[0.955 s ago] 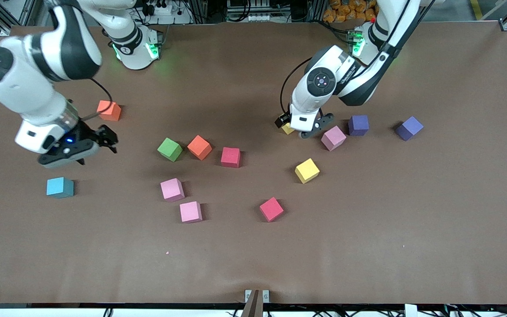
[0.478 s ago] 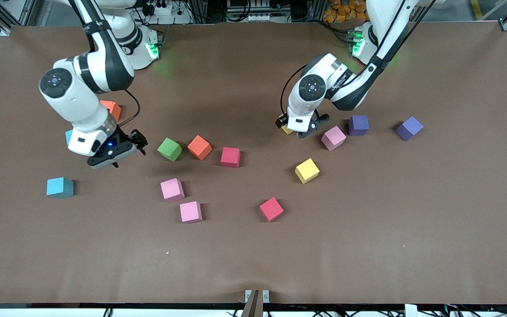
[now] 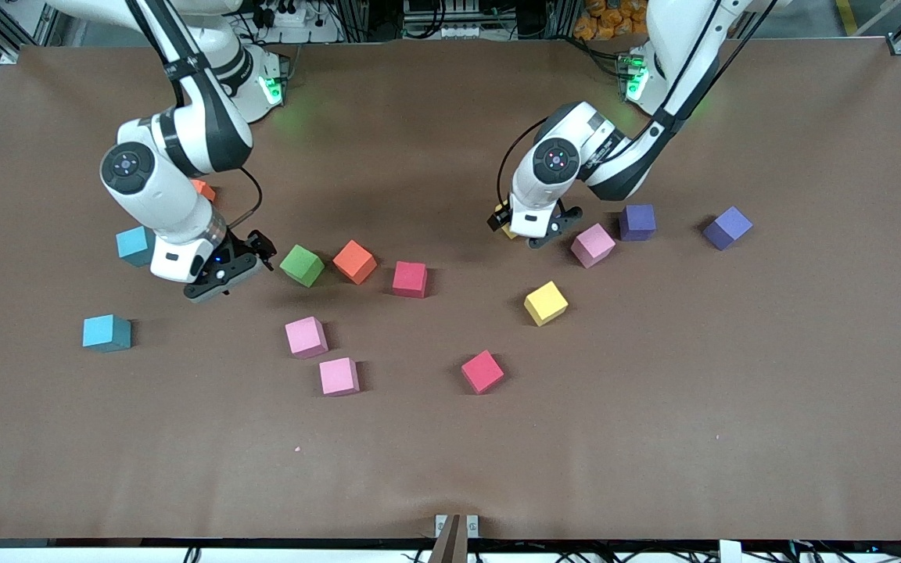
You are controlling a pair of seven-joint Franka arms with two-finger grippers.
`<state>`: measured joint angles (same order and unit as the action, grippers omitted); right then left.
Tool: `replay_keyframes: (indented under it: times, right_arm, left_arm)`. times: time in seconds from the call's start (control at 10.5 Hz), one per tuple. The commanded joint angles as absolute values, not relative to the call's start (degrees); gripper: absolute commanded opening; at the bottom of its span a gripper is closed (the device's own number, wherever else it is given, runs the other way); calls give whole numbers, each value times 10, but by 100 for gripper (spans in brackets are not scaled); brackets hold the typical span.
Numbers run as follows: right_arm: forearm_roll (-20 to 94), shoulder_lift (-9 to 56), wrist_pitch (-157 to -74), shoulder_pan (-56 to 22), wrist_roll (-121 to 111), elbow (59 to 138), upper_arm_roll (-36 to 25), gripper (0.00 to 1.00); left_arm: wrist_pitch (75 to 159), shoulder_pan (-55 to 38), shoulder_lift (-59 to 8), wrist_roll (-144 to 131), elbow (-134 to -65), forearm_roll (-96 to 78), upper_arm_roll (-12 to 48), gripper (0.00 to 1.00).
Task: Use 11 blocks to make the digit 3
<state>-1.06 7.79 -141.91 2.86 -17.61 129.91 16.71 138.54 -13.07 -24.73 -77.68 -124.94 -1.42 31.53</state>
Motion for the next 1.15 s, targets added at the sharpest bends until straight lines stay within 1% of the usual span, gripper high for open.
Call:
replay_keyframes:
  times: [0.0,0.1,0.19,0.38,0.48,0.57,0.76,0.86,1.05]
  right_arm:
    - [-3,78,-1441,19,-194,1317,168,100]
    - [-3,79,-1441,18,-194,1326,168,100]
    - [-3,80,-1448,17,-194,1336,168,100]
    - [-4,90,-1479,4,-206,1354,168,100]
    - [-4,99,-1495,3,-207,1362,168,100]
    - [-4,103,-1512,-7,-208,1370,168,100]
    - [-7,112,-1536,-17,-209,1389,168,100]
    - [-10,123,-1559,-20,-218,1397,168,100]
    - [-10,146,-1587,-22,-232,1402,168,100]
  left_arm:
    - [1397,-134,-256,-793,-1251,0,315,100]
    - [1397,-134,-262,-793,-1250,18,315,100]
    - [1397,-134,-267,-793,-1250,37,316,88]
    - [1397,-134,-267,-793,-1249,38,316,54]
    - [1397,-135,-267,-793,-1246,38,316,34]
    - [1397,-135,-265,-792,-1241,38,317,22]
    - [1390,-150,-258,-785,-1228,40,320,22]
    - [1389,-162,-256,-785,-1226,40,333,23]
    - [1388,-180,-248,-778,-1222,57,337,24]
